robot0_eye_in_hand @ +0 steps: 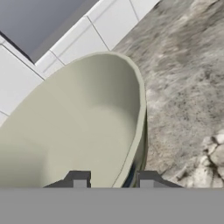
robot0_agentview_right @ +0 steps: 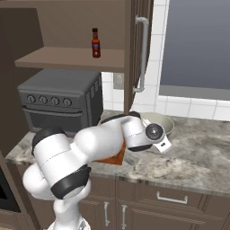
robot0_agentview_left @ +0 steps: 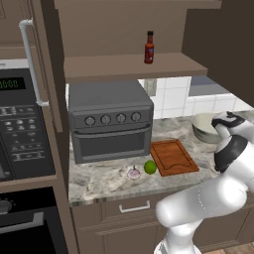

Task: Open the cabinet. Place the bowl and condiment on the counter. Then place the lime and garlic on the cutting board.

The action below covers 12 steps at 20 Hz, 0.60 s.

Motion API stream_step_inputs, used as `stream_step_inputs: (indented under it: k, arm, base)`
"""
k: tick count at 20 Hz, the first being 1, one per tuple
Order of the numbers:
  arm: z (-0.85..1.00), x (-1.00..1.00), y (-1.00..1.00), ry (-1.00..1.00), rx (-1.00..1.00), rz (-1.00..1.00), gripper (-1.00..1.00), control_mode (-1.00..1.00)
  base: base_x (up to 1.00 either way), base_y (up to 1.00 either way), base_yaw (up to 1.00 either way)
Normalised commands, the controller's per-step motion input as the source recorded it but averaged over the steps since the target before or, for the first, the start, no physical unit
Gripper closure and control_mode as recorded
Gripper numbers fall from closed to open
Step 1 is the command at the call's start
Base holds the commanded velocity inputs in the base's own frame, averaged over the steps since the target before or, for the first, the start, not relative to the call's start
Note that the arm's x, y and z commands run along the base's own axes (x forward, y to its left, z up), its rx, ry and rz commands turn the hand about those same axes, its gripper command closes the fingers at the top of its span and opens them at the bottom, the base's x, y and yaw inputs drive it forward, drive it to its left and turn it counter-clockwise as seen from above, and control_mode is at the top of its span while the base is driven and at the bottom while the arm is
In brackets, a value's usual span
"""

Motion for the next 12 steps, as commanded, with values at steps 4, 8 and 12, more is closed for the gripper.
stream_step_inputs:
  k: [4,8,12]
  arm:
    - [-0.13,0.21,0.00,0.00,0.00,0.00,1.00,-1.00]
    - [-0.13,0.23,0.00,0.00,0.00,0.00,1.00,-1.00]
    - [-0.14,0.17,0.00,0.00,0.00,0.00,1.00,-1.00]
  base:
    - [0.00,0.00,0.00]
    - [0.00,0.00,0.00]
    - [0.00,0.00,0.00]
